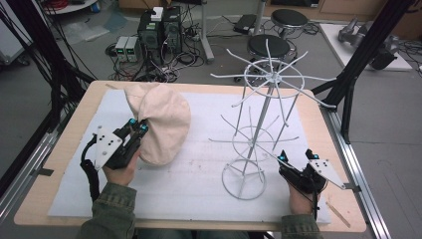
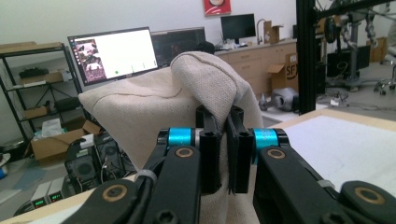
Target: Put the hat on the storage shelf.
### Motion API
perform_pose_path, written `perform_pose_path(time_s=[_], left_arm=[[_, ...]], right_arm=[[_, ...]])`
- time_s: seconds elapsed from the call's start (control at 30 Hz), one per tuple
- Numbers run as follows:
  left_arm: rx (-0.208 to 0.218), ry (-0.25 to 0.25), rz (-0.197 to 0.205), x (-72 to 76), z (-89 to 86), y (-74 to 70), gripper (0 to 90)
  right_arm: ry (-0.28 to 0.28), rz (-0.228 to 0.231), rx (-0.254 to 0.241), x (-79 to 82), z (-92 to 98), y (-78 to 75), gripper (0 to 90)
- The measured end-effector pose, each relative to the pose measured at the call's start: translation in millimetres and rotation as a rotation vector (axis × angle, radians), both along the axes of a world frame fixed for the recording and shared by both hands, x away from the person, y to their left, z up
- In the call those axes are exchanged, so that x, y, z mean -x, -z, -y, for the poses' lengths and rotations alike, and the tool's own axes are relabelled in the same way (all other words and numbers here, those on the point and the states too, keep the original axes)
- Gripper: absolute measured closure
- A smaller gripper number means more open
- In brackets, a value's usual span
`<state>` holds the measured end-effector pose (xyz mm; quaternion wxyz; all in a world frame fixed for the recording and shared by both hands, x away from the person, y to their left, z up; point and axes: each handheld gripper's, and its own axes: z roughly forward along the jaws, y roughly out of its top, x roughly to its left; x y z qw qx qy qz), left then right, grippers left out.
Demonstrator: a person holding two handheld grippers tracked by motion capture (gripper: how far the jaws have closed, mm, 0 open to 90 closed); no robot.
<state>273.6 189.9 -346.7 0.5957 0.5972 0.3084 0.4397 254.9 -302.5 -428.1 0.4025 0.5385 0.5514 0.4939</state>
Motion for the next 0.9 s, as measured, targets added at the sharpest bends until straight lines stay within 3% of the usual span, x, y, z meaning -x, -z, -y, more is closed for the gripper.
perform_pose_path(time_s=[0.47, 0.9], left_arm=[[0.078, 0.048, 0.083, 12.1, -12.2, -18.0, 85.1], [0.164, 0.097, 0.151, 18.1, -22.4, -46.1, 84.9]], right_arm=[[0.000, 0.000, 0.000, 0.1, 0.0, 0.0, 12.4], [-0.001, 0.000, 0.001, 0.2, 0.0, 0.0, 12.4]])
